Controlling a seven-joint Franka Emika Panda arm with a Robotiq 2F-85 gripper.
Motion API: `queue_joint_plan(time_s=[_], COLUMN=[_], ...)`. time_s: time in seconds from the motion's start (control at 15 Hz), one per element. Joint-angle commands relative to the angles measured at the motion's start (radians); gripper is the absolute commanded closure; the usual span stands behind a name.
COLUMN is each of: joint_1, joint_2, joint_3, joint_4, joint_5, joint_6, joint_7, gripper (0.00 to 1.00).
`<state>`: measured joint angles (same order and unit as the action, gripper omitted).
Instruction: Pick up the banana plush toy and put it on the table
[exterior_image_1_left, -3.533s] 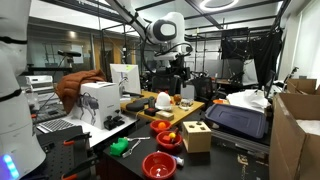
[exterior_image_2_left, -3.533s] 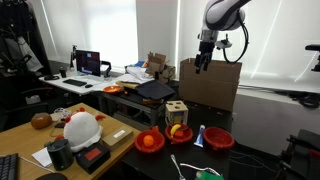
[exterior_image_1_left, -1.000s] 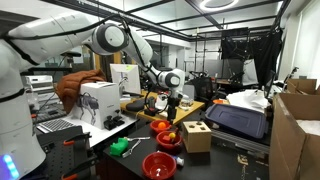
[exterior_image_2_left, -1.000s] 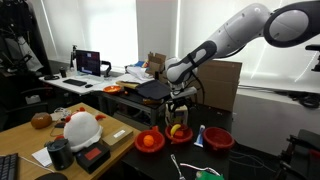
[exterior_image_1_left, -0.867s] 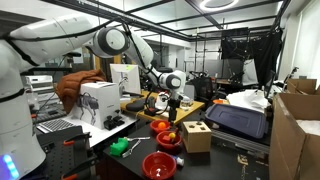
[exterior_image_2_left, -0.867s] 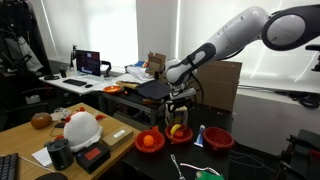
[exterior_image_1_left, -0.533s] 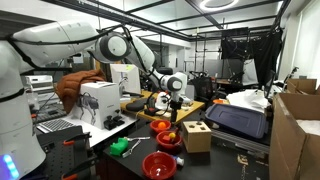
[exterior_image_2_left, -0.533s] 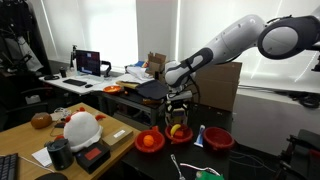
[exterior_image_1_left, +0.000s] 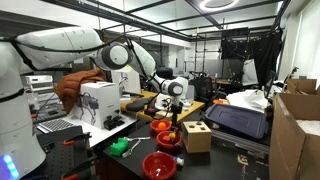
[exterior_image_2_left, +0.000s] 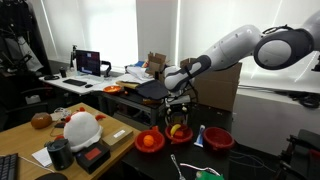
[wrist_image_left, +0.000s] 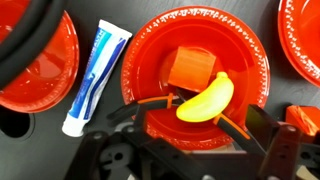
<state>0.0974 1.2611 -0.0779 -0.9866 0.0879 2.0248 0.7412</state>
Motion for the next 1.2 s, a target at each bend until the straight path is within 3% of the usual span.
queue_joint_plan(time_s=[0.0, 1.13], joint_1=[-0.014, -0.024], joint_2=[0.064, 0.177], joint_3=[0.009, 0.031], joint_4=[0.097, 0.247], joint_5=[0.025, 0.034], joint_6=[-0.041, -0.106], joint_7=[0.046, 0.065], gripper=[0.00, 0.00])
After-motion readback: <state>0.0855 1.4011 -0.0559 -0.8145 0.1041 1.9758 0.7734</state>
